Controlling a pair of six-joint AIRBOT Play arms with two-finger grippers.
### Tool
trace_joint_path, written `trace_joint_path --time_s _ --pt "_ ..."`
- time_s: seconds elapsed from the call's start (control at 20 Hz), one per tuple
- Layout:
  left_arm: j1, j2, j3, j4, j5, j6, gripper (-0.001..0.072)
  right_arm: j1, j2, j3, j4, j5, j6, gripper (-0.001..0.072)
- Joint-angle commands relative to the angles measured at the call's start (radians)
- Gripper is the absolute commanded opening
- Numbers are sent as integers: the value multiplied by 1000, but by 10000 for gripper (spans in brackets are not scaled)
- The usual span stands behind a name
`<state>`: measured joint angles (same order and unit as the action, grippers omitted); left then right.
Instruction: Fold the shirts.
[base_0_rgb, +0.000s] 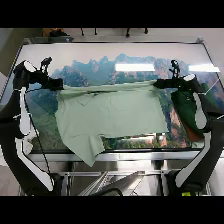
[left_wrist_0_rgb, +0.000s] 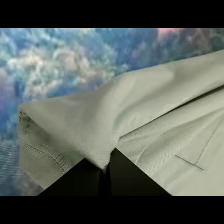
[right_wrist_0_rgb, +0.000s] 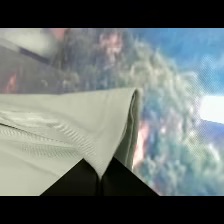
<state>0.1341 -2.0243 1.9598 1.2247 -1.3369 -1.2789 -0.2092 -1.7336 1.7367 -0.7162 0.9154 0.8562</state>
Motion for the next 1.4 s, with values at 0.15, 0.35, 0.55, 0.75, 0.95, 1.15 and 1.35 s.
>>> trace_joint_path --time_s 0.15,0.35,0.55,0.75,0.95,1.15,1.35 --pt "-23 -13 -47 117 10 -56 13 12 -6 1 -24 -9 4 16" --pt "-62 -11 -45 116 31 -54 19 12 2 2 -18 24 5 354" --pt "-72 30 -45 116 2 -79 620 -13 95 3 -35 96 10 364" --pt "-24 117 -46 115 -176 -147 620 -109 216 1 -37 265 66 364" --pt "30 307 -267 72 -278 -219 619 -189 228 -53 -75 505 117 364" --pt "34 584 -734 73 -249 -268 593 -180 228 -203 -111 523 106 363" --pt "27 801 -1141 73 -185 -310 593 -180 228 -279 -113 525 86 362"
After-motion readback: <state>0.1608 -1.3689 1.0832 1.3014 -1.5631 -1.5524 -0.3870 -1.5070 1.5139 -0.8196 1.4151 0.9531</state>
